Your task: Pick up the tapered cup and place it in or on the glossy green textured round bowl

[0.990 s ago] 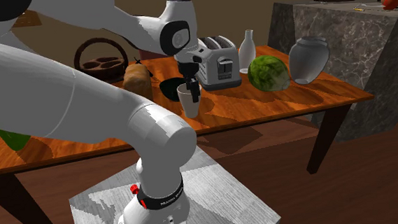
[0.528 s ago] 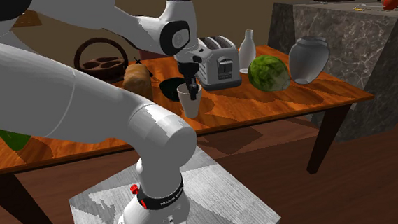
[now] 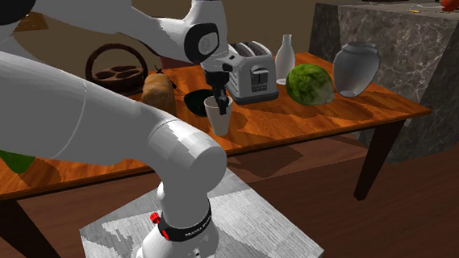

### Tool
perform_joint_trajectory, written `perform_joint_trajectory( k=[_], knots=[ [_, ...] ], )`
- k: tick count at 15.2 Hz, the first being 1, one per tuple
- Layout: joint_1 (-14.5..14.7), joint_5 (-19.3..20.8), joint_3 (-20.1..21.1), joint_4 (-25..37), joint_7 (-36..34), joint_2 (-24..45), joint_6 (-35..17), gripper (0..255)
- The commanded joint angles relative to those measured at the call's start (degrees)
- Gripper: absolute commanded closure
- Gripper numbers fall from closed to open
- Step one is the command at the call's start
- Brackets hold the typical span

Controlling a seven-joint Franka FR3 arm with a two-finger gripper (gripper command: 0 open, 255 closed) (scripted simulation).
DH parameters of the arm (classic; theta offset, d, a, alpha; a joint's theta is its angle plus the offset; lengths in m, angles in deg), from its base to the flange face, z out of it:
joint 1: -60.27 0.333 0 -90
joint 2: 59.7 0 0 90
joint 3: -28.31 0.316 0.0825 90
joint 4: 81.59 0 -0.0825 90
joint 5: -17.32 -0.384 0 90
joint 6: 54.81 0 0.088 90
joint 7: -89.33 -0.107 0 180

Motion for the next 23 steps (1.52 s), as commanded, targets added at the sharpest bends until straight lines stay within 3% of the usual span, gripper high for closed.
perform_joint_trajectory(
  k=[1,23],
  knots=[
    [-0.18,0.53,-0.51,0.88,-0.12,-0.7,1.56,255],
    [-2.47,6.7,-6.71,15.04,-1.41,-5.27,20.1,255]
  ],
)
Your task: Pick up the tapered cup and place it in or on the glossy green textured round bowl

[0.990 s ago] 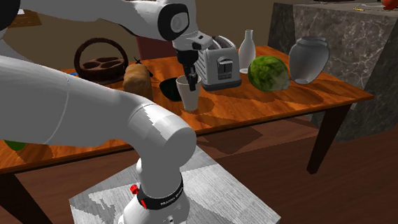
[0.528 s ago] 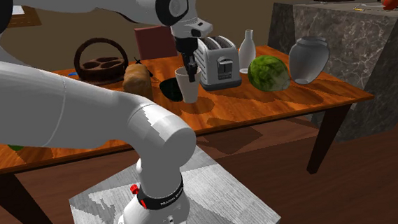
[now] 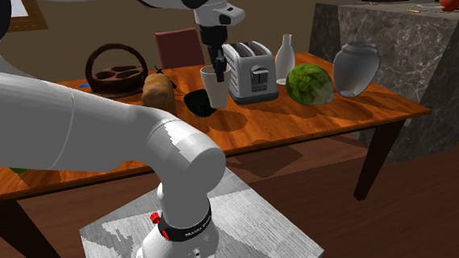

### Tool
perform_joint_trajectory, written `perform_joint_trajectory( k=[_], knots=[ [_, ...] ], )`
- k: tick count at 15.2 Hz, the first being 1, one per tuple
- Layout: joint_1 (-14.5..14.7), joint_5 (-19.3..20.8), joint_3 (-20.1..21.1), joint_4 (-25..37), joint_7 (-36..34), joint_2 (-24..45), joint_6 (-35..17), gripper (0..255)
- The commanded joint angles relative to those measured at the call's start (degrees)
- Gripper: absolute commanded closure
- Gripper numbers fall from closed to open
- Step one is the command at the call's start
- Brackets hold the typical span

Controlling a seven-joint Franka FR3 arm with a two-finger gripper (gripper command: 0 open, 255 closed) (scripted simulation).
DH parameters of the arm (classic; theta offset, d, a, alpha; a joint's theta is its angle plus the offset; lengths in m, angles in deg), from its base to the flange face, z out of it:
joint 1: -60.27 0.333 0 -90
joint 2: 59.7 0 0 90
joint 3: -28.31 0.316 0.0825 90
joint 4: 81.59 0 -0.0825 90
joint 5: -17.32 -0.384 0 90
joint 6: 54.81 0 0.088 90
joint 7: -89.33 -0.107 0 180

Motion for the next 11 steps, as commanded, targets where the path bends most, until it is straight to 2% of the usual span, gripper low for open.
perform_joint_trajectory(
  k=[1,9,11],
  knots=[
    [-0.23,0.45,-0.44,1.42,-0.07,0.08,1.35,255],
    [-0.97,1.99,-1.94,7.2,-0.5,0.66,6.53,255],
    [-1.17,1.32,0.49,10.72,-2.94,3.43,6.65,255]
  ],
)
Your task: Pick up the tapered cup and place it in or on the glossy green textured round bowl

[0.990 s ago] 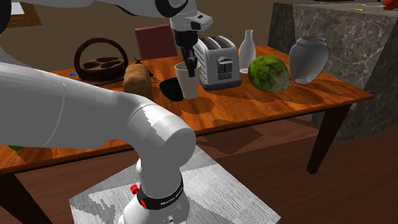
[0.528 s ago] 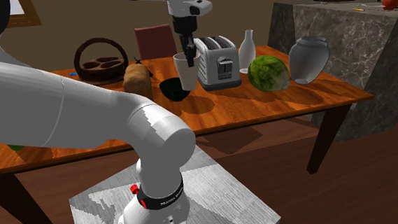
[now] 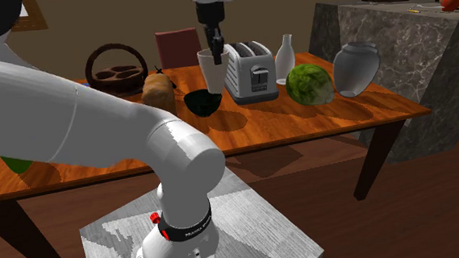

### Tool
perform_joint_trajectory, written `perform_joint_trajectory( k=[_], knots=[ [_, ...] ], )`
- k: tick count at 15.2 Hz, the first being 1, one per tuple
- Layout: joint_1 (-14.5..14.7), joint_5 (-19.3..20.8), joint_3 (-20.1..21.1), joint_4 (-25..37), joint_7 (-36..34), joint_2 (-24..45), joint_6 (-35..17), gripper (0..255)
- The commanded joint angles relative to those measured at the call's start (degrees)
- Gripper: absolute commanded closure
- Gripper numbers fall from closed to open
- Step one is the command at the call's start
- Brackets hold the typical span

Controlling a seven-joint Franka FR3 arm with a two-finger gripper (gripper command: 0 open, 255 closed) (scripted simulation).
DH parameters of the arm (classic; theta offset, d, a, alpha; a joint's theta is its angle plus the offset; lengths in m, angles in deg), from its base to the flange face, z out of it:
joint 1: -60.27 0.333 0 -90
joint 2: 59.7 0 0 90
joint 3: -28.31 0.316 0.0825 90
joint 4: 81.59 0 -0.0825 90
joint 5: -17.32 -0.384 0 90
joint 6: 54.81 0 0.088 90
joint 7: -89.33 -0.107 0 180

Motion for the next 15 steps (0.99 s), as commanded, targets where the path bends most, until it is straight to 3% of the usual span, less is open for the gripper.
perform_joint_trajectory(
  k=[1,11,15],
  knots=[
    [-0.15,-0.49,2.11,3.41,-2.35,2.21,0.61,255],
    [-4.86,1.43,16.35,25.43,-16.3,19.07,2.41,255],
    [-4.51,0.78,16.84,22.0,-15.95,18.47,-0.48,255]
  ],
)
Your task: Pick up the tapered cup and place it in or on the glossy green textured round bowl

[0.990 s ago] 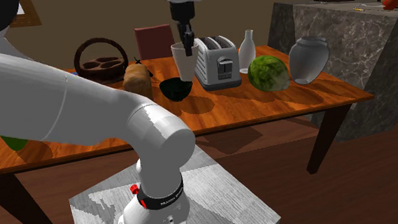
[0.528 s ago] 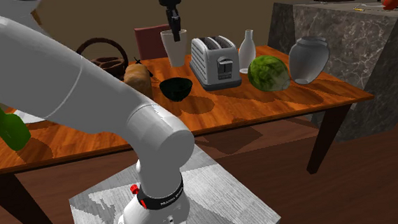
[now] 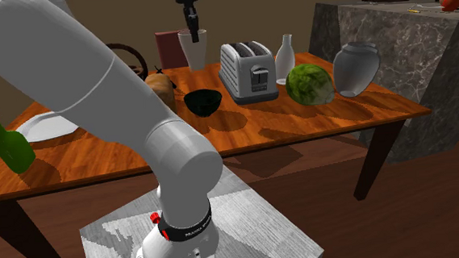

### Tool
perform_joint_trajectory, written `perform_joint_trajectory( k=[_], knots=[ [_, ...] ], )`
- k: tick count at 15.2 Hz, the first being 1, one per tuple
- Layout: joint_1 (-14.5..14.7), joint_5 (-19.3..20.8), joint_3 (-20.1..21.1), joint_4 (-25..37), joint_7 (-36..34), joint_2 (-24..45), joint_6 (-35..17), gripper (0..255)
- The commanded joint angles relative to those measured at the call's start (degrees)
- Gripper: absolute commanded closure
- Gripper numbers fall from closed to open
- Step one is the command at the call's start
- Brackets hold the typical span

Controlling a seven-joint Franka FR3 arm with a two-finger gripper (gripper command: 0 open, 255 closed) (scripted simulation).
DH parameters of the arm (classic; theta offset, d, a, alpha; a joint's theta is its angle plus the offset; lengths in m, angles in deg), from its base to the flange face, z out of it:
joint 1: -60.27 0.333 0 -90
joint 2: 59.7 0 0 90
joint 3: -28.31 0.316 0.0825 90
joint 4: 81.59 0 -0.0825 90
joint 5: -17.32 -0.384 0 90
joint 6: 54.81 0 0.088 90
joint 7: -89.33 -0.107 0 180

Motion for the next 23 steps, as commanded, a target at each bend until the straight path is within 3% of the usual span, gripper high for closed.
perform_joint_trajectory(
  k=[1,23],
  knots=[
    [0.12,-0.27,0.35,-1.54,0.09,-0.11,-1.51,255],
    [0.94,-2.88,4.77,-15.71,0.77,0.65,-16.66,255]
  ],
)
